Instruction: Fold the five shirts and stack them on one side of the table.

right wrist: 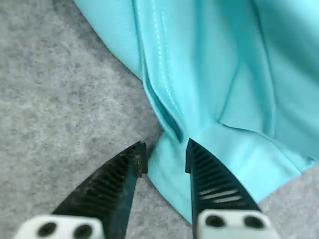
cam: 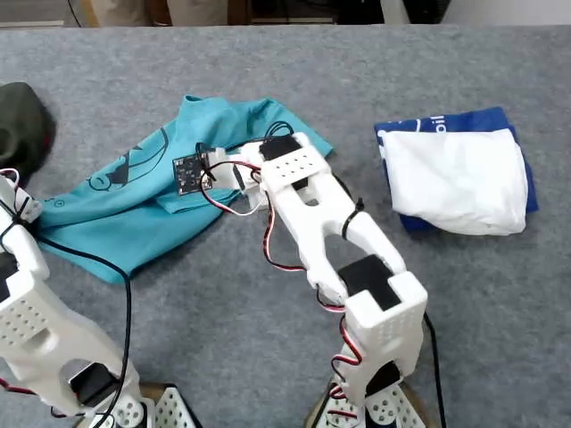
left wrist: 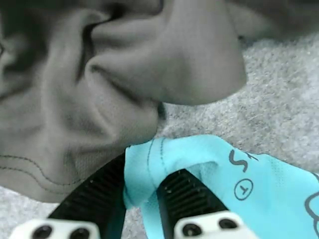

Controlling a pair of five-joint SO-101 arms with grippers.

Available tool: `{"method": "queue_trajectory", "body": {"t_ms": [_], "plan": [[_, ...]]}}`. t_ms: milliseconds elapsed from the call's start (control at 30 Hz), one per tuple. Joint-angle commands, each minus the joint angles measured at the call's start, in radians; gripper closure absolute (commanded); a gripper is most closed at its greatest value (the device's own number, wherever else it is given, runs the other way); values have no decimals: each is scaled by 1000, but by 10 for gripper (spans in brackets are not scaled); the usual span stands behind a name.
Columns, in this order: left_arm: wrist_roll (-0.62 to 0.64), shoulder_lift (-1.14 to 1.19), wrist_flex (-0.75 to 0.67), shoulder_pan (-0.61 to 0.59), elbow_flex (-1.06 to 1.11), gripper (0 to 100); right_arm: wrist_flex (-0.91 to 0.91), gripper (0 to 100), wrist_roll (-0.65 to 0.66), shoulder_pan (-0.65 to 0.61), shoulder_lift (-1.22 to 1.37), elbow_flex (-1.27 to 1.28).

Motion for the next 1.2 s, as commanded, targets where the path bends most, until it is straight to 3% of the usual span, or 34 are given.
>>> {"method": "queue_trajectory", "body": {"t_ms": [0, 367, 667, 1167], "plan": [[8, 2, 2, -3, -28, 982, 15, 864, -11, -10, -62, -38], [8, 2, 2, -3, -29, 982, 11, 864, -11, -31, -61, 31], [8, 2, 2, -3, -29, 982, -153, 864, -11, -42, -61, 134], [8, 2, 2, -3, -29, 982, -242, 864, -11, -10, 13, 128]]}}
